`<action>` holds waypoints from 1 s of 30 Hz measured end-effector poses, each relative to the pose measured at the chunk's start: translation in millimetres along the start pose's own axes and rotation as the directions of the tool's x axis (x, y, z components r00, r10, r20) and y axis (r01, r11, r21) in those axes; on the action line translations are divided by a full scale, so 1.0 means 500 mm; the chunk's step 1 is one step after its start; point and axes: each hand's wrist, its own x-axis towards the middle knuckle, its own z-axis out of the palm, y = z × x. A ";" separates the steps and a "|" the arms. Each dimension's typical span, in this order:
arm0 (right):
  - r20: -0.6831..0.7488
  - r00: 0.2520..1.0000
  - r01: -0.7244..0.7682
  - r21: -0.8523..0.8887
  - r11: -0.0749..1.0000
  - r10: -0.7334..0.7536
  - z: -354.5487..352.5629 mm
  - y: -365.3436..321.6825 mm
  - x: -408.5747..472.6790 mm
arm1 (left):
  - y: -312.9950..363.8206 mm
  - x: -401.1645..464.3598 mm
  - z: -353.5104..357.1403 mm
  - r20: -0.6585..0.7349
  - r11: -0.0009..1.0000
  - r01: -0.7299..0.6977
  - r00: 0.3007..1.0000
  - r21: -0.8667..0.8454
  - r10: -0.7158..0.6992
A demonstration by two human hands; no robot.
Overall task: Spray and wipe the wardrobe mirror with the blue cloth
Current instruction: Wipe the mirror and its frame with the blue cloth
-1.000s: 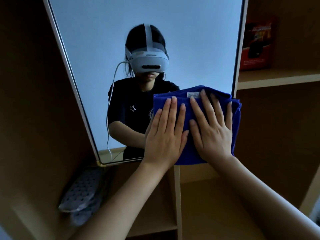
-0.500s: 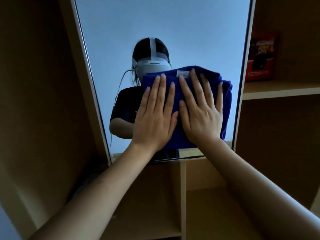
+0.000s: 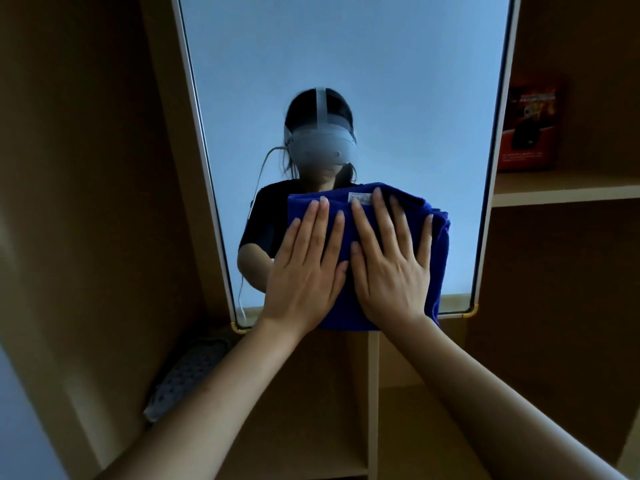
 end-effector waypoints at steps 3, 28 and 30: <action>-0.012 0.999 0.038 -0.011 0.999 -0.038 -0.012 -0.029 0.065 | -0.047 0.038 -0.021 0.001 0.999 0.045 0.999 0.006 -0.045; -0.021 0.976 0.214 -0.049 0.976 -0.216 -0.003 -0.097 0.105 | -0.119 -0.002 -0.026 0.080 0.975 0.205 0.977 -0.090 -0.198; -0.005 0.968 0.250 -0.066 0.966 -0.251 -0.006 -0.094 0.096 | -0.116 -0.016 -0.024 0.106 0.971 0.206 0.975 -0.118 -0.194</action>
